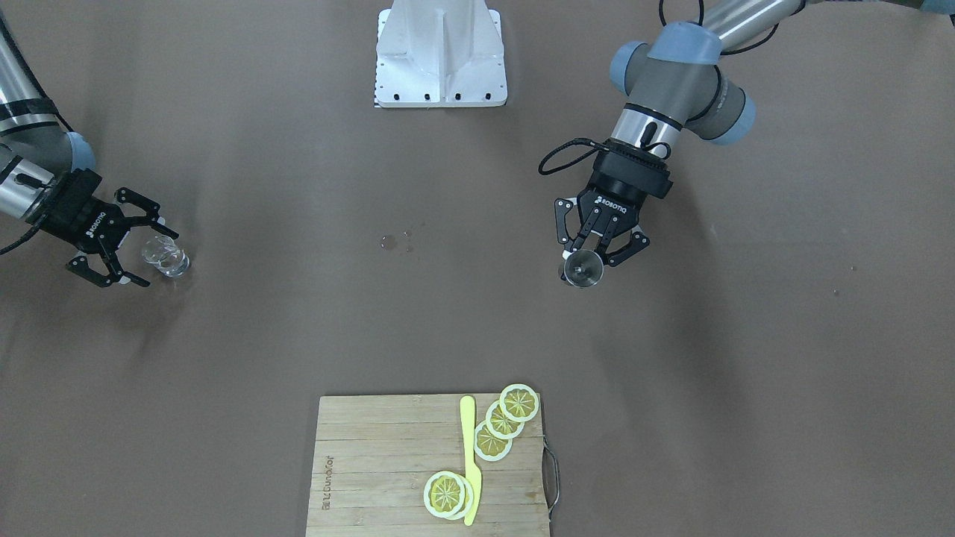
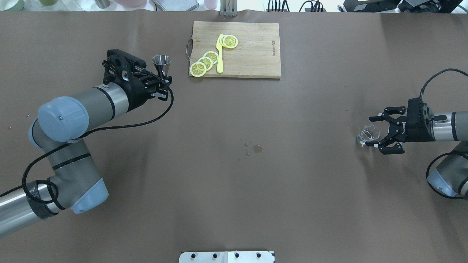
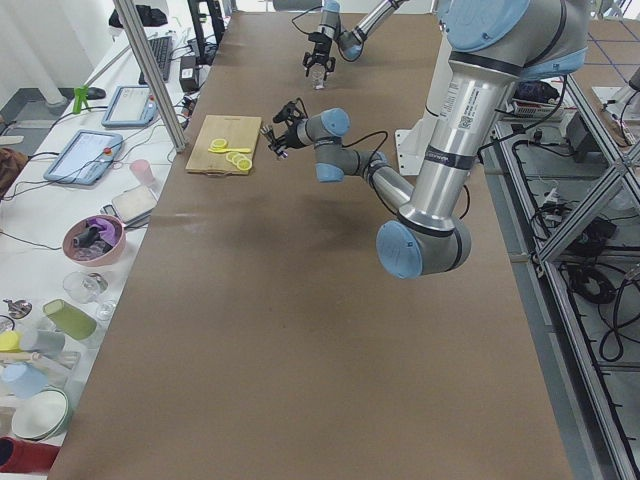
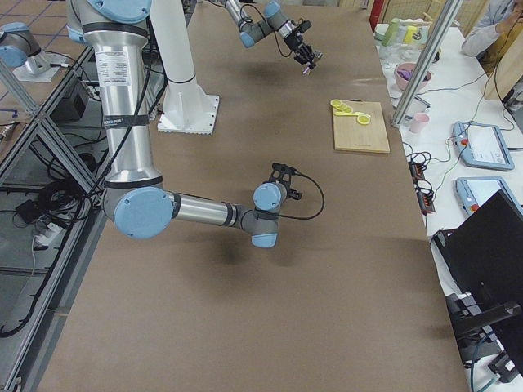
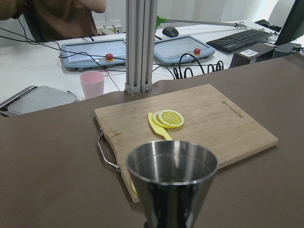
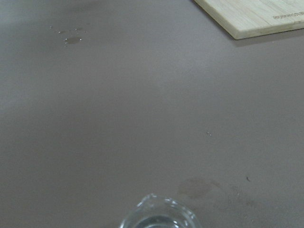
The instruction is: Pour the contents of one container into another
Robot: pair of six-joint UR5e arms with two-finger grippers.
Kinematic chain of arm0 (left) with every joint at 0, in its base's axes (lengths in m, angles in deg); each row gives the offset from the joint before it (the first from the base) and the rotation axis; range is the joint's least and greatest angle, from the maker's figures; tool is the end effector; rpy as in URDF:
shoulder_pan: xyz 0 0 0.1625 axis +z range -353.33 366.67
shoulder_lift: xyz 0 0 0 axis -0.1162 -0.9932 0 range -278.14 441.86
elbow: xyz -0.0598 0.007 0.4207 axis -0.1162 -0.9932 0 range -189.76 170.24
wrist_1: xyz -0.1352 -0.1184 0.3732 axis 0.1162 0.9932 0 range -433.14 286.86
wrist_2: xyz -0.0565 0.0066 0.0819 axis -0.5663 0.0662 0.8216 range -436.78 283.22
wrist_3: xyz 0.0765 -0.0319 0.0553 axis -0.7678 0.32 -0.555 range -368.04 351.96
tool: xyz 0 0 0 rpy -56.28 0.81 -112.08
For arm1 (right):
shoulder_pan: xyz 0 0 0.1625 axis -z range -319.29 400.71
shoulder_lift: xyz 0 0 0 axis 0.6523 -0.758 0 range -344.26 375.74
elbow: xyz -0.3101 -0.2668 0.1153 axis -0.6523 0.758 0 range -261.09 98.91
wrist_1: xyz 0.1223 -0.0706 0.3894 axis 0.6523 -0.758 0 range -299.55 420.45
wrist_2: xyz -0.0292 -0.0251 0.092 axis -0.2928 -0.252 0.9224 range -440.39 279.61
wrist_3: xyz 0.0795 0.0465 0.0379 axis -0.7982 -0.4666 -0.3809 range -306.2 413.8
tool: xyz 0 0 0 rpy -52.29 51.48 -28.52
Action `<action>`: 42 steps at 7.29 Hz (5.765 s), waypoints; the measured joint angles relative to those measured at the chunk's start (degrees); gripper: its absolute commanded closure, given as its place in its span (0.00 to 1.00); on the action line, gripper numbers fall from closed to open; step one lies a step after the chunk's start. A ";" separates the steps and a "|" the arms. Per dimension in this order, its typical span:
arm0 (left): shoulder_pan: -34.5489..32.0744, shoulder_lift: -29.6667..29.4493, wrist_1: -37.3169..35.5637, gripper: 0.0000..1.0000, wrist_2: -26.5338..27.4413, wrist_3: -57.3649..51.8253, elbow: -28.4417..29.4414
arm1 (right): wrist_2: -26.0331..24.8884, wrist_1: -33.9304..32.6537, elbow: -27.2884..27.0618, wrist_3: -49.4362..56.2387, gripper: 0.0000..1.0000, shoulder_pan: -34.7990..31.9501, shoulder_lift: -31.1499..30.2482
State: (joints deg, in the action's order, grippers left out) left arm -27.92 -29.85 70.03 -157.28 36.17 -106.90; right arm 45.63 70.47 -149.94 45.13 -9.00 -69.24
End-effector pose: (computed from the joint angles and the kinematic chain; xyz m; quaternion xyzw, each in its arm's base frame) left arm 0.4187 -0.4707 0.2830 0.4698 0.4592 0.0192 0.7537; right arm -0.2694 -0.4332 0.6043 0.4833 -0.4727 -0.3915 0.6242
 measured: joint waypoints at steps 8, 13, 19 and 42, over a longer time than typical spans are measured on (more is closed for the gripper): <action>0.80 -2.07 2.70 1.00 3.11 -3.70 0.32 | -1.56 -0.12 -0.20 0.06 0.35 0.84 -0.36; 2.21 -2.44 7.11 1.00 -2.78 -11.74 0.40 | -2.21 -0.19 -0.64 0.01 0.56 0.84 -0.39; -4.73 -2.95 6.54 1.00 -16.13 -11.30 1.30 | 1.06 -6.06 -7.36 0.15 0.98 -1.74 -0.38; 1.62 -12.02 11.39 1.00 -18.84 -12.90 12.98 | 10.78 -38.01 -24.04 1.93 1.00 -7.78 12.32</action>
State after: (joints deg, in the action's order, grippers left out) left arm -26.30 -41.87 81.42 -176.12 23.27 -93.92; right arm 56.41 32.47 -173.98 47.05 -16.78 -56.93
